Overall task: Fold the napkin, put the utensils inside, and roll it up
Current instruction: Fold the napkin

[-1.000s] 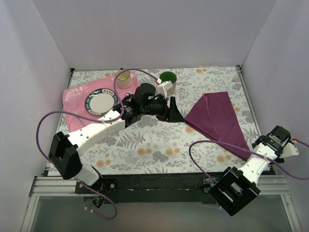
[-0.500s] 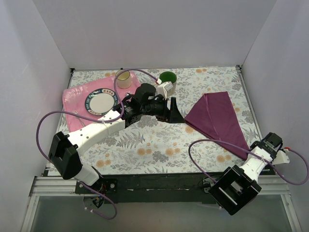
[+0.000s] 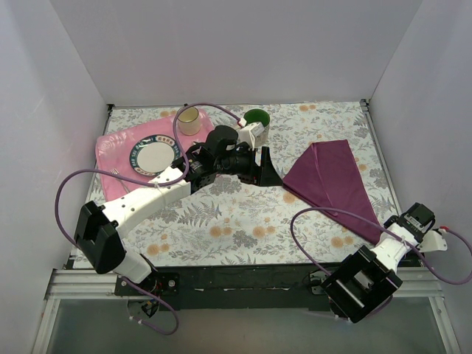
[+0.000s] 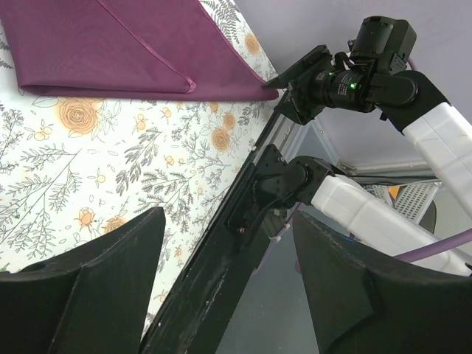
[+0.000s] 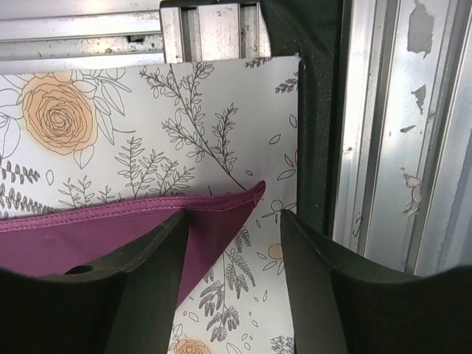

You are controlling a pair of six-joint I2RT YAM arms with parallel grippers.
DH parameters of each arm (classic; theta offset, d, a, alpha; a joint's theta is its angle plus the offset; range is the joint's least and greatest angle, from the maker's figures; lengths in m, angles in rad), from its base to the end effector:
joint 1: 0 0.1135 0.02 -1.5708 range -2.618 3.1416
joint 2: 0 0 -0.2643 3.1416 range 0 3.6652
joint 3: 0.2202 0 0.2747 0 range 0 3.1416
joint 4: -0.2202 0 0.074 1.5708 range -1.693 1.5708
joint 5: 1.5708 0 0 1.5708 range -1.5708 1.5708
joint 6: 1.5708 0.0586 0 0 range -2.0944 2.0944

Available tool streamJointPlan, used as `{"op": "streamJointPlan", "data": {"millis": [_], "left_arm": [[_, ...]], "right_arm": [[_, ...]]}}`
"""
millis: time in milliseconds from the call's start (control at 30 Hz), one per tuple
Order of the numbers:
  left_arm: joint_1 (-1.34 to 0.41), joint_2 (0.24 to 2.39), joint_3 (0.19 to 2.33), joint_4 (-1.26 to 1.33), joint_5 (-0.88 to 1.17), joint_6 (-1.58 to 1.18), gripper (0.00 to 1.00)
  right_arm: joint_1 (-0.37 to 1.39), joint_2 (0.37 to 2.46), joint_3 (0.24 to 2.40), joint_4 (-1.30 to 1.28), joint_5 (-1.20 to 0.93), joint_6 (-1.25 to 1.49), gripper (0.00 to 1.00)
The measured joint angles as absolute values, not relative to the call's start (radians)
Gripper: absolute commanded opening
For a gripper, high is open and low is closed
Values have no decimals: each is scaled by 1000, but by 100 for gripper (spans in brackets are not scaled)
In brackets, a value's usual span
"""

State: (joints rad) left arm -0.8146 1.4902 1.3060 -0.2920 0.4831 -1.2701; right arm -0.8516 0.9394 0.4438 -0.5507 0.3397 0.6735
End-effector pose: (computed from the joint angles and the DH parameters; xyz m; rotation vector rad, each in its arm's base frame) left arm 0.2445 -0.2988 0.3291 -0.1974 2.5024 -1.6148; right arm 0.1125 -0.1581 0.1403 1.8864 1.8009 -0.5072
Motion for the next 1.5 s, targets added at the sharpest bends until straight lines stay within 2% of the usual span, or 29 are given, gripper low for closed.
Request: {"op": "streamJointPlan", "data": {"millis": [33, 100, 200, 400, 467, 567, 600, 667, 700, 733, 1100, 1300, 1500], "left_arm": [[-815, 1491, 1306, -292, 483, -1271, 70], [-815, 1491, 1306, -292, 483, -1271, 70], [-815, 1491, 1306, -292, 482, -1271, 70], [-815, 1491, 1306, -292, 479, -1271, 70], [-815, 1491, 1306, -292, 479, -1271, 70], [-815, 1490, 1303, -292, 477, -1271, 70], [-815, 1489, 1302, -293, 475, -1271, 70], [-815, 1485, 1299, -293, 471, -1271, 70], [-815, 1481, 1297, -293, 469, -1271, 70], [-815, 1477, 1295, -293, 467, -1271, 70], [-814, 1396, 1223, -271, 437, -1273, 71], [-809, 1386, 1176, -249, 430, -1281, 71], [-801, 1370, 1130, -211, 429, -1300, 72]], "right_arm": [[-854, 939, 443, -546, 344, 673, 54], [-858, 939, 441, -537, 350, 672, 49], [-864, 937, 427, -514, 353, 672, 47], [-864, 937, 425, -495, 359, 669, 37], [-864, 937, 423, -490, 360, 669, 29], [-864, 931, 418, -485, 358, 663, 22], [-864, 927, 415, -481, 357, 661, 16], [-864, 919, 413, -476, 353, 653, 10], [-864, 915, 413, -474, 349, 650, 3], [-864, 909, 413, -472, 344, 647, 1], [-803, 818, 408, -449, 187, 587, 1], [-554, 872, 450, -437, 143, 503, 1], [-336, 1003, 664, -419, 97, 348, 1]]}}
